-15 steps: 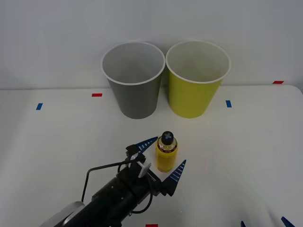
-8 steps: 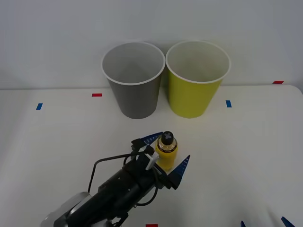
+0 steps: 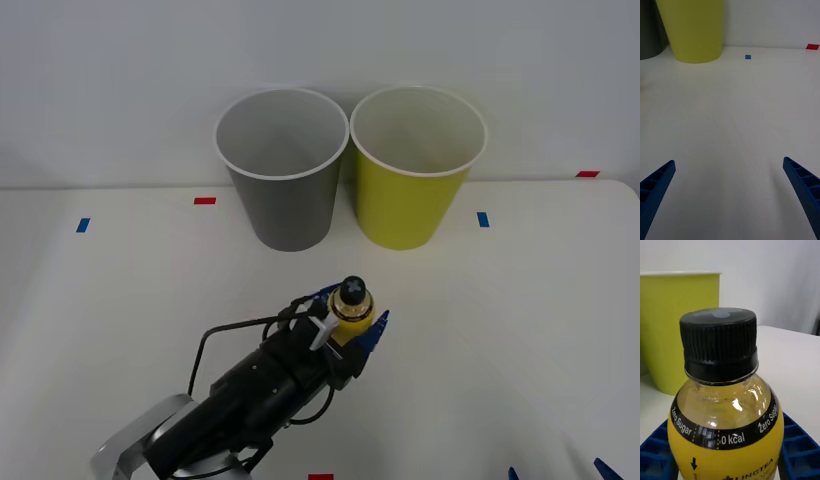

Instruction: Put cans in the gray bin and PET bottles in the light green bin.

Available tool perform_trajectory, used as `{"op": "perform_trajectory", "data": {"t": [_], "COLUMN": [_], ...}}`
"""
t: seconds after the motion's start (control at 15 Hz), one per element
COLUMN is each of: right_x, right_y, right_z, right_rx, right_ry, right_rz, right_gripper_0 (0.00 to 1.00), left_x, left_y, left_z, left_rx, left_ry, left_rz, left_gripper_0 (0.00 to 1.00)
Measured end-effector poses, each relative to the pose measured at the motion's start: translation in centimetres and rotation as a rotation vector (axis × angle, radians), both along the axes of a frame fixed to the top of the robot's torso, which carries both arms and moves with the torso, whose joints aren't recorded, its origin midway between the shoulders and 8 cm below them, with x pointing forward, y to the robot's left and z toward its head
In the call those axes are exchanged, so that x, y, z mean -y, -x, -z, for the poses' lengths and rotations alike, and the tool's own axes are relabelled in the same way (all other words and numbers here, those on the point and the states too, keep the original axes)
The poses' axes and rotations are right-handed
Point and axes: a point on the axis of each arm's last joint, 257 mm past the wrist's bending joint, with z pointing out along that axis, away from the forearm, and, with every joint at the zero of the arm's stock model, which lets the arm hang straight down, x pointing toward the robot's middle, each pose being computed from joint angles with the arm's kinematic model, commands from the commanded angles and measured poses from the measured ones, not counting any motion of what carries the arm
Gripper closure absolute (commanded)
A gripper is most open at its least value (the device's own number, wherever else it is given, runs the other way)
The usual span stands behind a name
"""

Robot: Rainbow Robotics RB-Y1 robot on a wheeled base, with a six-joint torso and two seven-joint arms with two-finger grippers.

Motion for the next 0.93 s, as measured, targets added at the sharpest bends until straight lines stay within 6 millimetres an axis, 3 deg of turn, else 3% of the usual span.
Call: {"op": "perform_trajectory", "data": {"t": [0.6, 0.93], "right_x": [0.0, 0.0], "right_y": [0.0, 0.0], "right_z": [0.0, 0.0], "right_rx": [0.0, 0.0], "right_ry": [0.0, 0.0], "right_rz": [0.0, 0.0], "right_gripper_0": [0.0, 0.0], "left_x": [-0.5, -2.4], "left_y": [-0.5, -1.1], "left_z": [0.1, -3.6], "left_rx": [-0.055, -0.162], "left_ry": [-0.066, -0.182], "left_rz": [-0.015, -0.057], "left_gripper_0": [1.0, 1.0]}}
